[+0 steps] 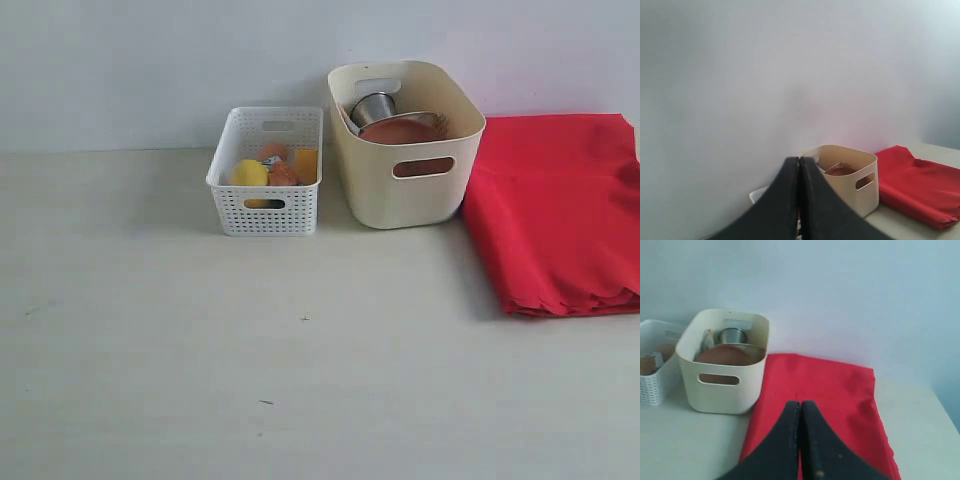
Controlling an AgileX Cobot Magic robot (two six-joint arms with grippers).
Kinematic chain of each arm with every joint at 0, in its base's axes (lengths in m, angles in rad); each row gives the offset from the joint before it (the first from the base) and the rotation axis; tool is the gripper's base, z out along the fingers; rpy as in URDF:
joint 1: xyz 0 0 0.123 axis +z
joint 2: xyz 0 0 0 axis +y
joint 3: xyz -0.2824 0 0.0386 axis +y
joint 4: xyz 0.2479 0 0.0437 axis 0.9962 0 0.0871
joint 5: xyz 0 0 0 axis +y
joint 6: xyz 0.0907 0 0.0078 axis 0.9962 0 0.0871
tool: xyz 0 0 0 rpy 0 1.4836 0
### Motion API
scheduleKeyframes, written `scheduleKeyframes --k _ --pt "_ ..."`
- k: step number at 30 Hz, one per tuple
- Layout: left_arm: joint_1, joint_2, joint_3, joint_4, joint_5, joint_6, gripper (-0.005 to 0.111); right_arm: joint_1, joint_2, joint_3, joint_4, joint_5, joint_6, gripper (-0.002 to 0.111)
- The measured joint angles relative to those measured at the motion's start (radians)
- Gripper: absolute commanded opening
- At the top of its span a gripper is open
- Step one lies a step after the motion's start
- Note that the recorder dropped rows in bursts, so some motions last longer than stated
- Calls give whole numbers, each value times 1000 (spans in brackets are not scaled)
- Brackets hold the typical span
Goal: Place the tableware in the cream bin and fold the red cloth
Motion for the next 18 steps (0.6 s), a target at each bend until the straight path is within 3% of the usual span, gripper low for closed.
scheduleKeyframes --k 7,18 --pt "0 -20 10 108 29 -153 1 90 -225 93 30 51 -9 0" --pt "0 -22 47 122 35 -171 1 104 -310 237 51 63 4 0"
